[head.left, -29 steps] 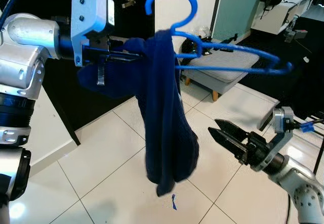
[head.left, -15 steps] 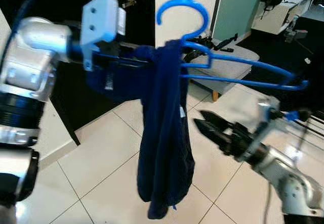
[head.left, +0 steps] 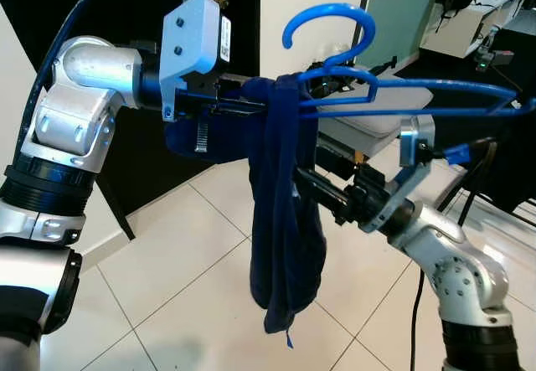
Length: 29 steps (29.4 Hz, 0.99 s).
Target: Hang hanger
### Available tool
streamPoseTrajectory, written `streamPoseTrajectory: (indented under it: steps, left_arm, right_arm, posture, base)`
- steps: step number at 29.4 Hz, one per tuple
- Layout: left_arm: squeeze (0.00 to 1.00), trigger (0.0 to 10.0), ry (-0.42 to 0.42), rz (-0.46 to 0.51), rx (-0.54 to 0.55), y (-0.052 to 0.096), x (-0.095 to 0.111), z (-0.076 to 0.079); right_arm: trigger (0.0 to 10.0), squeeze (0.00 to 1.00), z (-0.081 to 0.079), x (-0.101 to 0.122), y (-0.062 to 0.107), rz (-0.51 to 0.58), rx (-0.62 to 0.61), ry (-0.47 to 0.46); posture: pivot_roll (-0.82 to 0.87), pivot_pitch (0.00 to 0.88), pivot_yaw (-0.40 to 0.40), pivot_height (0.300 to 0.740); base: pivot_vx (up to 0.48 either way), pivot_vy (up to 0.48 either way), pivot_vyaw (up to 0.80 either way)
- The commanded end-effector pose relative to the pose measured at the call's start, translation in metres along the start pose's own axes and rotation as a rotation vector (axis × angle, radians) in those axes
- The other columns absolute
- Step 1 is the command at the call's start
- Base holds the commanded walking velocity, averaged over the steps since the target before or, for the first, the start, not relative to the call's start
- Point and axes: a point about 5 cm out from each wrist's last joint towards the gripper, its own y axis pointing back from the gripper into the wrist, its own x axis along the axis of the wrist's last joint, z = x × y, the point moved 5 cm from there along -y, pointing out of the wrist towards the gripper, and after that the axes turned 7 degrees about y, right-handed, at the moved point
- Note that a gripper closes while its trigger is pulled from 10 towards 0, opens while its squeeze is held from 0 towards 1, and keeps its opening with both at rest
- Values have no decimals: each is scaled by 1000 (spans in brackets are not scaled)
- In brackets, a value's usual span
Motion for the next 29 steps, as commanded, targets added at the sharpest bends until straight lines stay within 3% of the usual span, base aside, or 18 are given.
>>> streamPoseTrajectory:
  steps: [1,17,20,21,24,25,27,28,29]
  left_arm:
    - [0,10000,-26,13,-10,0,6,1]
    - [0,10000,-29,25,-31,-2,9,5]
    - [0,10000,-33,24,-39,-2,10,5]
    - [0,10000,-37,24,-44,-3,11,6]
    - [0,10000,-37,24,-44,-3,11,6]
    - [0,10000,-43,24,-44,-3,12,5]
    - [0,10000,-43,24,-44,-3,12,5]
    - [0,10000,-49,23,-38,-2,13,3]
    - [0,10000,-49,23,-38,-2,13,3]
  right_arm:
    - [10000,0,7,3,1,16,-42,3]
    - [10000,0,24,0,5,19,-159,-24]
    - [10000,0,29,-6,4,-14,-189,-21]
    - [10000,0,34,-16,5,-73,-220,-6]
    - [10000,0,34,-16,5,-73,-220,-6]
    - [10000,0,39,-32,8,-170,-252,22]
    - [10000,0,39,-32,8,-170,-252,22]
    - [10000,0,45,-48,14,-271,-284,46]
    - [10000,0,45,-48,14,-271,-284,46]
  posture:
    - [78,31,18,740]
    - [76,43,22,740]
    - [76,43,22,740]
    - [77,44,25,740]
    - [77,44,25,740]
    - [77,45,25,740]
    - [77,45,25,740]
    - [78,48,23,740]
    - [78,48,23,740]
  base:
    - [0,0,0]
    - [0,0,0]
    - [0,0,0]
    - [0,0,0]
    - [0,0,0]
    - [0,0,0]
    - [0,0,0]
    - [0,0,0]
    - [0,0,0]
